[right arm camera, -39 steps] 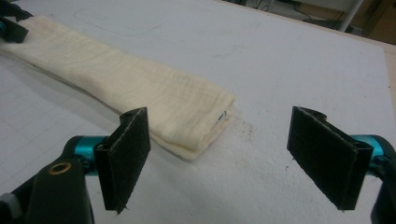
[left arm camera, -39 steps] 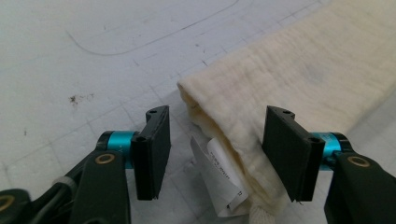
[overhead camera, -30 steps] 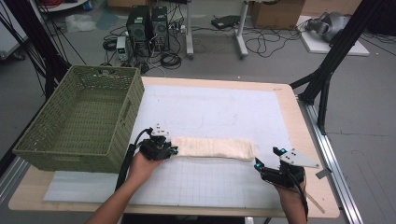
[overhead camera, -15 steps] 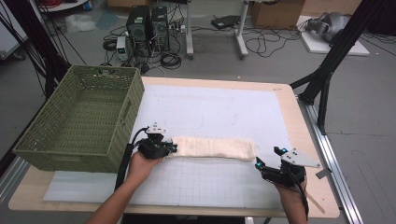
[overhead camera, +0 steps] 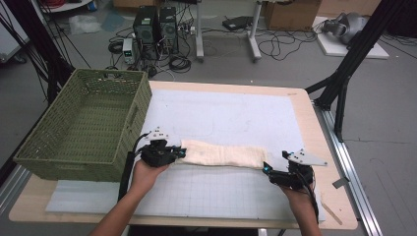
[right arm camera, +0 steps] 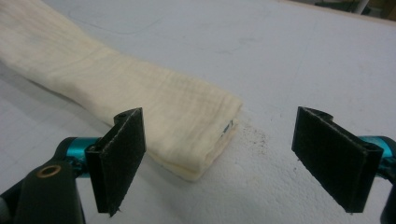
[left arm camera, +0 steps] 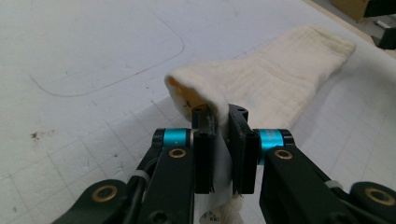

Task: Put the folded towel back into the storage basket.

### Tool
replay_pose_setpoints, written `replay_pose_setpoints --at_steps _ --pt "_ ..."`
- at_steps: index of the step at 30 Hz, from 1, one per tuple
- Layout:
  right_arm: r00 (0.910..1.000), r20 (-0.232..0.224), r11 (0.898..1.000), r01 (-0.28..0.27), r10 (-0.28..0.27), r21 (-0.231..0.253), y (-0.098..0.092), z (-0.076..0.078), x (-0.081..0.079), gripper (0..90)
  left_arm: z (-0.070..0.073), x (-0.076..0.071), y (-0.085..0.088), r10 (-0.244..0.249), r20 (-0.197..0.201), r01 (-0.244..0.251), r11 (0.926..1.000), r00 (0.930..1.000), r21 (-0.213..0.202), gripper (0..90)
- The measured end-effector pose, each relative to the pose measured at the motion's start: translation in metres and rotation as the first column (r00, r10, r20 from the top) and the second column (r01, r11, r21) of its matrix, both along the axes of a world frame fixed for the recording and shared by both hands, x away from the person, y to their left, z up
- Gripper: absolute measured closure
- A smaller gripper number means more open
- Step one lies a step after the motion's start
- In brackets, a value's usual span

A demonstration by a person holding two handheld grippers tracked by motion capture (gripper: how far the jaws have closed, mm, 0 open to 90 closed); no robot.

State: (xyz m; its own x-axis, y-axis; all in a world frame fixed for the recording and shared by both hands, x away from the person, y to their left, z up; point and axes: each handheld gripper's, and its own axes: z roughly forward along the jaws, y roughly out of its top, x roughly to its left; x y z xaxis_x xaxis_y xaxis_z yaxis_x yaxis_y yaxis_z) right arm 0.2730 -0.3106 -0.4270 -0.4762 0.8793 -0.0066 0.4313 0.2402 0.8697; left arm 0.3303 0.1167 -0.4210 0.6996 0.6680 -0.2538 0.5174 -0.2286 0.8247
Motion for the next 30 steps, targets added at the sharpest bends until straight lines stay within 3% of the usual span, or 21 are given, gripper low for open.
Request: replay_pose_setpoints --at_steps 2,4,7,11,16,17,22,23,26,30 --pt "0.9999 -0.012 1.0 0.002 -0.002 -0.002 0.0 -0.001 0.004 16.4 0.0 0.0 0.0 -0.001 0.001 0.001 1.0 1.0 0.001 81.1" --pt "0.9985 -0.054 1.0 0.007 -0.006 0.009 0.004 -0.004 0.016 16.4 0.001 0.0 0.001 -0.002 0.002 0.002 1.0 1.0 0.0 81.1" --pt "0.9976 -0.07 1.0 -0.002 0.002 0.002 0.009 -0.006 0.023 16.9 0.001 0.0 0.001 -0.003 0.003 0.003 1.0 1.0 -0.002 81.0" --pt "0.9942 -0.107 0.999 -0.011 0.007 -0.034 0.02 -0.012 0.035 23.9 0.001 0.0 0.001 -0.001 0.006 0.001 1.0 1.0 0.002 80.8" --pt "0.9864 -0.164 0.999 -0.018 0.011 -0.043 0.022 -0.019 0.04 33.2 0.001 -0.001 0.0 -0.001 0.014 0.001 1.0 0.9999 0.01 80.8" --pt "0.982 -0.186 0.999 -0.038 0.031 -0.035 0.022 -0.023 0.04 38.4 0.001 -0.001 0.0 -0.004 0.016 0.004 0.9998 0.9999 0.017 80.8" --pt "0.9762 -0.208 0.998 -0.063 0.061 -0.005 0.022 -0.023 0.04 56.3 0.0 -0.004 -0.001 -0.006 0.036 0.004 0.9995 0.9993 0.031 80.8" --pt "0.9762 -0.208 0.998 -0.063 0.061 -0.005 0.022 -0.023 0.04 56.3 0.0 -0.004 -0.001 -0.006 0.036 0.004 0.9995 0.9993 0.031 80.8" --pt "0.9666 -0.238 0.995 -0.087 0.096 0.049 0.021 -0.023 0.04 75.1 -0.001 -0.006 0.0 -0.005 0.037 0.004 0.9992 0.9993 0.041 80.9" --pt "0.9644 -0.24 0.993 -0.099 0.11 0.06 0.022 -0.023 0.039 79.7 -0.001 -0.009 0.001 -0.006 0.047 0.004 0.9988 0.9989 0.049 81.0"
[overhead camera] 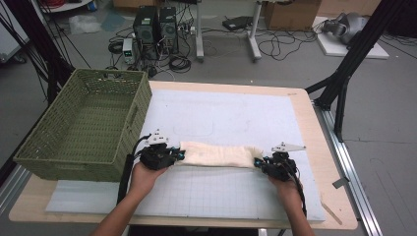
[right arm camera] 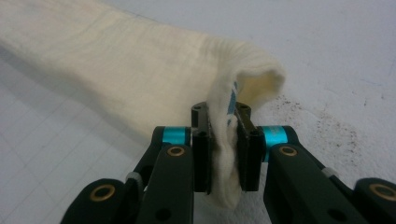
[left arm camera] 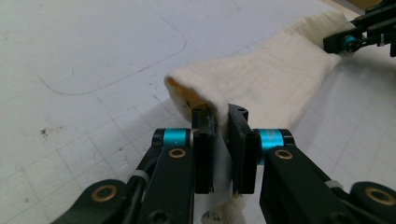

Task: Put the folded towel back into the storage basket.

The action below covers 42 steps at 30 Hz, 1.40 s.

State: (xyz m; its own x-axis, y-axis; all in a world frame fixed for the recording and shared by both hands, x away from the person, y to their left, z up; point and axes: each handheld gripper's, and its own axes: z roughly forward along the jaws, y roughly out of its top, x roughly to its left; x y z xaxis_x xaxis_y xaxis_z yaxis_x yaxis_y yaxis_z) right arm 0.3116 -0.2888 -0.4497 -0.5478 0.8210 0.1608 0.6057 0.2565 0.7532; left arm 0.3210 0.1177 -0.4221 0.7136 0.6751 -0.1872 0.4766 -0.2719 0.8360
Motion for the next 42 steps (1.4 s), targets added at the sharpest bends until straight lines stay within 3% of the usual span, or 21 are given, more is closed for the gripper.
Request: replay_pose_setpoints --at_steps 7,17,21,27,29,30,42 --pt "0.9977 0.056 0.999 -0.037 0.037 -0.005 -0.001 0.005 -0.002 80.5 0.007 -0.006 0.006 0.0 0.029 0.0 0.9995 0.9996 -0.03 81.0" --pt "0.9809 0.182 0.997 -0.073 0.069 0.019 -0.002 0.022 -0.006 81.5 0.021 -0.019 0.015 0.004 0.082 0.002 0.9976 0.9966 -0.07 81.2" --pt "0.9763 0.205 0.996 -0.076 0.068 0.035 -0.003 0.026 -0.006 81.5 0.031 -0.026 0.02 -0.003 0.109 0.013 0.9959 0.994 -0.09 81.3" --pt "0.9474 0.309 0.994 -0.101 0.083 0.042 0.002 0.046 -0.009 81.5 0.048 -0.034 0.029 0.011 0.157 0.009 0.9922 0.9875 -0.125 81.3" --pt "0.945 0.316 0.994 -0.102 0.083 0.042 0.004 0.048 -0.008 81.5 0.054 -0.036 0.032 0.016 0.174 0.008 0.9904 0.9846 -0.138 81.3" --pt "0.9393 0.331 0.993 -0.108 0.09 0.039 0.007 0.053 -0.005 81.6 0.059 -0.038 0.035 0.024 0.188 0.004 0.9893 0.9819 -0.146 81.3" --pt "0.9188 0.374 0.989 -0.145 0.128 0.018 0.032 0.079 0.012 81.5 0.075 -0.049 0.058 0.071 0.243 -0.028 0.984 0.9673 -0.176 81.5"
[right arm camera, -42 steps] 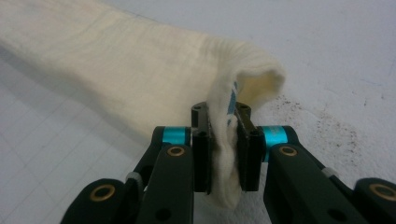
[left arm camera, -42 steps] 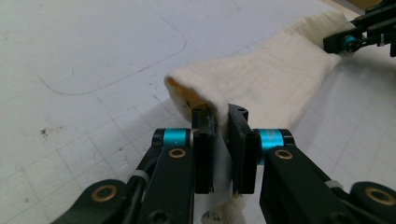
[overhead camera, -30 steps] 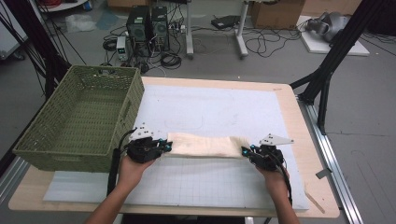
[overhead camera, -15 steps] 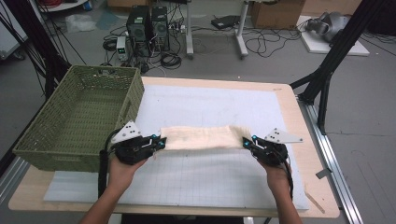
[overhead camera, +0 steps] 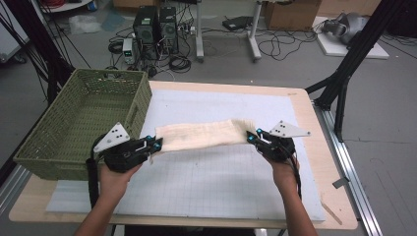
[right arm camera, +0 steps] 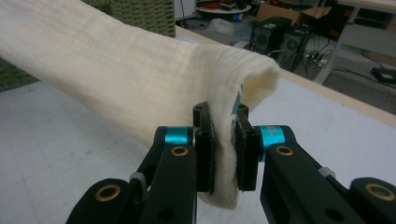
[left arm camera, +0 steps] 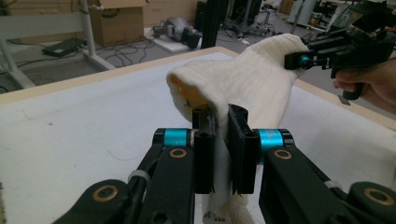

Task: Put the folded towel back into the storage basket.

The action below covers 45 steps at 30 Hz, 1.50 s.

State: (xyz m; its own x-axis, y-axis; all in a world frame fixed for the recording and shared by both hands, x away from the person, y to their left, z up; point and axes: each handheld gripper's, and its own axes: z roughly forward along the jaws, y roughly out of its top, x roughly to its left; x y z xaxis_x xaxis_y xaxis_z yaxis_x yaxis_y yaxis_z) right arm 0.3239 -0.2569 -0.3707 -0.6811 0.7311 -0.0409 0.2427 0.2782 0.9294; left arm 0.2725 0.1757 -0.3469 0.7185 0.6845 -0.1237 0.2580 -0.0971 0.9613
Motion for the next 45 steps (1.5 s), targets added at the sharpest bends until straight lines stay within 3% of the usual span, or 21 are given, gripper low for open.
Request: replay_pose_setpoints --at_steps 9,19,31,37,45 --pt "0.9984 0.036 0.999 -0.044 0.044 -0.009 0.031 0.023 0.023 81.4 0.01 -0.01 0.022 0.059 0.035 -0.059 0.9979 0.9976 -0.026 81.5" --pt "0.9922 0.076 0.995 -0.098 0.1 -0.024 0.065 0.052 0.046 81.4 0.016 -0.023 0.046 0.123 0.068 -0.12 0.992 0.9901 -0.039 81.5" --pt "0.9794 0.099 0.984 -0.172 0.176 -0.05 0.116 0.076 0.073 81.4 0.024 -0.043 0.08 0.216 0.114 -0.209 0.9755 0.9697 -0.068 81.5" --pt "0.9709 0.113 0.976 -0.205 0.211 -0.067 0.151 0.09 0.092 81.4 0.026 -0.05 0.094 0.255 0.12 -0.247 0.9659 0.9595 -0.079 81.6" --pt "0.9667 0.112 0.972 -0.223 0.23 -0.072 0.186 0.102 0.111 81.5 0.027 -0.054 0.109 0.298 0.121 -0.287 0.9527 0.947 -0.101 81.6"
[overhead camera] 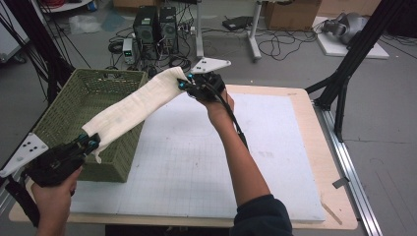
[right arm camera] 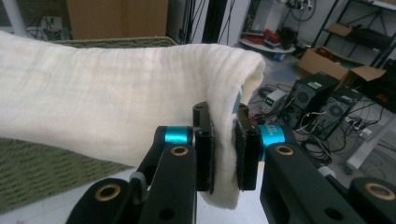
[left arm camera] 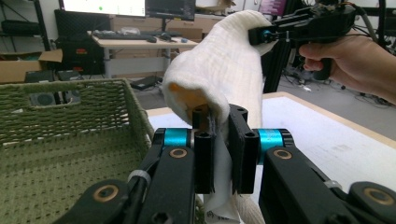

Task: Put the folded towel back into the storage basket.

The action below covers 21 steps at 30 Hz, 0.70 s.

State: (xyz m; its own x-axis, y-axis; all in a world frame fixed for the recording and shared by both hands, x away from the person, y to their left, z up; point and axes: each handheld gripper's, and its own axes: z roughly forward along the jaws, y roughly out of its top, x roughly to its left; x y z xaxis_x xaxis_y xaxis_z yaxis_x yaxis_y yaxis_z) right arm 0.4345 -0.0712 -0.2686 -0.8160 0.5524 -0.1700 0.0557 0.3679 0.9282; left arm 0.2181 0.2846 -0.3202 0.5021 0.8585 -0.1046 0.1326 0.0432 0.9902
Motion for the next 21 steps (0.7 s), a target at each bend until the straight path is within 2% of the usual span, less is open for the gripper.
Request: replay_pose_setpoints --at_steps 4,6,9,12,16,17,18,19,21 --pt "1.0 0.001 1.0 -0.004 0.004 -0.009 0.019 0.003 0.01 81.6 0.0 0.0 0.006 0.018 0.001 -0.018 0.9998 0.9998 -0.006 81.6" --pt "1.0 0.0 1.0 -0.008 0.008 -0.019 0.028 0.004 0.016 81.7 -0.001 -0.001 0.008 0.027 0.001 -0.027 0.9996 0.9996 0.004 81.6" --pt "1.0 -0.003 1.0 -0.008 0.007 -0.013 0.046 0.006 0.026 81.7 -0.002 -0.001 0.009 0.038 -0.001 -0.038 0.9992 0.9993 0.009 81.7" --pt "0.9999 -0.004 1.0 -0.01 0.01 -0.011 0.055 0.007 0.031 81.7 -0.002 -0.001 0.013 0.049 -0.004 -0.049 0.9987 0.9988 0.011 81.7" --pt "0.9997 -0.01 1.0 -0.02 0.02 -0.015 0.071 0.006 0.038 81.7 -0.003 -0.003 0.019 0.07 -0.003 -0.07 0.9975 0.9975 0.005 81.7" --pt "0.9996 -0.013 0.999 -0.026 0.025 -0.022 0.081 0.005 0.041 81.7 -0.003 -0.004 0.021 0.077 -0.004 -0.077 0.997 0.997 0.006 81.7" --pt "0.9996 -0.013 0.999 -0.026 0.025 -0.022 0.081 0.005 0.041 81.7 -0.003 -0.004 0.023 0.082 -0.006 -0.082 0.9967 0.9966 0.004 81.7" --pt "0.9995 -0.011 0.999 -0.031 0.031 -0.023 0.091 0.004 0.044 81.7 -0.004 -0.004 0.026 0.09 -0.01 -0.09 0.9959 0.9959 -0.003 81.7" --pt "0.9994 -0.011 0.999 -0.032 0.032 -0.022 0.095 0.004 0.045 81.7 -0.004 -0.005 0.03 0.098 -0.012 -0.098 0.9949 0.9951 -0.021 81.7"
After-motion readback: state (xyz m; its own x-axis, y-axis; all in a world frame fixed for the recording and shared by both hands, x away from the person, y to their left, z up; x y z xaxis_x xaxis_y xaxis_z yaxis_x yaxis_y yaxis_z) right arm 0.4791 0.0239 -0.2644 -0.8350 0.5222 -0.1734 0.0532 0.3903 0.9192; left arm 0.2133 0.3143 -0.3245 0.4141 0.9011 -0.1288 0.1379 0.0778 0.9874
